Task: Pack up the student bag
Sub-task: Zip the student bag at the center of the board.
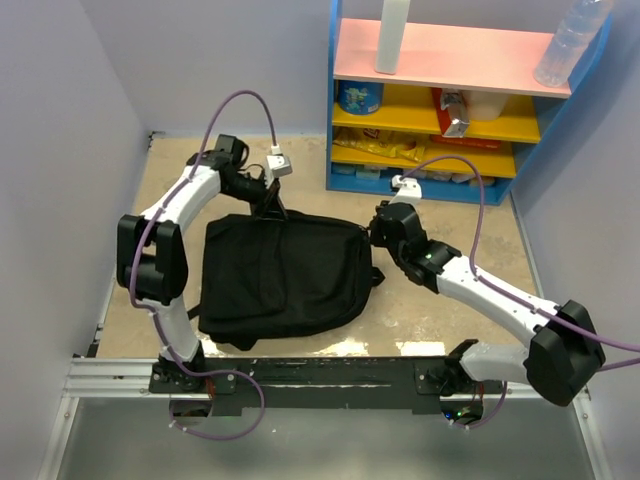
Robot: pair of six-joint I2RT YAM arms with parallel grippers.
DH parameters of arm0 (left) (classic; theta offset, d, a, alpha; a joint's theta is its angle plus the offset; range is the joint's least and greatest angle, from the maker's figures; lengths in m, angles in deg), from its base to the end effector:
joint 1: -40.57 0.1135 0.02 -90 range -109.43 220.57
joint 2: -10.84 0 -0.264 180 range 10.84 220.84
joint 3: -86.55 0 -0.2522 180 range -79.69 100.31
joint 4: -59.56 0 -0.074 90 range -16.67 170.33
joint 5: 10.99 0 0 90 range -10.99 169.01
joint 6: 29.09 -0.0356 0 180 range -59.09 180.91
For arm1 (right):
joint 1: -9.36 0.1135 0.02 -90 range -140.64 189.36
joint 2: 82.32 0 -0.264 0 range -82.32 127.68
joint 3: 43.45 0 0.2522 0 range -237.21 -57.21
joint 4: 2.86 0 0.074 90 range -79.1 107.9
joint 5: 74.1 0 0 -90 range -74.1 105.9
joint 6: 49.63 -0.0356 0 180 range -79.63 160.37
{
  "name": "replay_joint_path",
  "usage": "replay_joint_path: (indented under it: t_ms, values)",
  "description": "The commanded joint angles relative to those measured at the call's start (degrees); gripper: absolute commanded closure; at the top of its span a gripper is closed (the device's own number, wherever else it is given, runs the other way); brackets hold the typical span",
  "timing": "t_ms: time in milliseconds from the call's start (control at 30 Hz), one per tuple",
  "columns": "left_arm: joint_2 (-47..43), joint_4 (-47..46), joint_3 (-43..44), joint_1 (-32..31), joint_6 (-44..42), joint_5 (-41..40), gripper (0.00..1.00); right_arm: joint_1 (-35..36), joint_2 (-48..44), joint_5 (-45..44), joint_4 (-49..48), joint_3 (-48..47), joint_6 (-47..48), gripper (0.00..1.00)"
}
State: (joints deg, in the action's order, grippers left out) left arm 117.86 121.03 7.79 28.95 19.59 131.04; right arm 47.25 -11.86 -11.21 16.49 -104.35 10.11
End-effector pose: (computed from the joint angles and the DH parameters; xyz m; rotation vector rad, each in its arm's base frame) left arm 0.3717 -0.1051 0.2521 1.2596 2.0097 -0.9918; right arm 0.2253 0.1548 0.2693 0.1512 2.0198 0.2625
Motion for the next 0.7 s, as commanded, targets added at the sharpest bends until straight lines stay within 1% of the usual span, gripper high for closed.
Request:
replay_joint_path:
  t_ms: [0,33,67,100,133,167,233,267,333,367,433,467,533,567,633,667]
  values:
    - [-3.84,17.65,3.03,9.33,-10.05,-2.24,0.55,-2.82,0.28,-7.62,0.93,-2.60,3.98,1.00]
    - [-4.19,20.91,4.52,9.24,-11.92,0.50,0.36,-2.82,0.91,-6.30,-0.04,-3.39,4.07,1.00]
    - [-4.71,25.64,8.11,8.63,-13.16,2.96,0.19,-2.82,1.78,-3.94,-1.53,-4.36,4.16,1.00]
    - [-4.72,27.34,10.14,7.93,-14.56,6.30,0.00,-2.82,3.44,-2.26,-2.50,-6.02,4.33,1.00]
    - [-4.63,27.70,11.99,6.79,-14.06,6.85,0.00,-2.82,4.24,-0.76,-3.55,-6.74,4.59,1.00]
    - [-4.28,27.53,14.97,4.00,-14.05,7.12,0.00,-2.82,4.86,1.86,-5.30,-7.35,4.77,1.00]
    - [-3.49,26.31,16.66,0.65,-15.54,6.95,0.00,-2.73,6.18,3.81,-7.33,-8.41,4.42,1.00]
    - [-2.44,22.30,16.75,-2.59,-15.11,6.86,0.00,-2.82,6.45,6.52,-9.00,-8.67,3.73,1.00]
    - [-0.33,19.20,17.72,-5.42,-14.23,6.86,0.00,-2.73,6.71,8.91,-10.94,-8.41,2.76,1.00]
    - [3.07,18.49,20.68,-7.96,-14.40,6.94,0.00,-2.73,6.71,9.62,-12.51,-8.24,1.97,1.00]
    - [7.30,19.61,25.17,-9.99,-16.42,7.29,0.00,-2.73,6.28,10.50,-13.05,-7.80,1.26,1.00]
    - [11.67,21.45,30.15,-11.40,-17.38,7.21,0.00,-2.82,6.01,10.50,-13.40,-7.71,1.00,1.00]
    - [16.00,22.95,35.36,-12.11,-18.70,7.21,0.00,-2.82,5.14,11.29,-14.19,-6.83,0.82,1.00]
    - [19.07,23.14,39.30,-12.37,-18.97,7.29,0.00,-2.82,4.17,11.47,-14.89,-6.22,0.56,1.00]
    - [20.50,22.96,40.66,-12.81,-19.67,7.82,0.00,-2.82,3.29,11.73,-15.43,-5.87,0.55,1.00]
    - [20.59,22.53,39.97,-13.08,-20.46,7.82,0.00,-2.82,2.94,12.17,-15.60,-5.69,0.38,1.00]
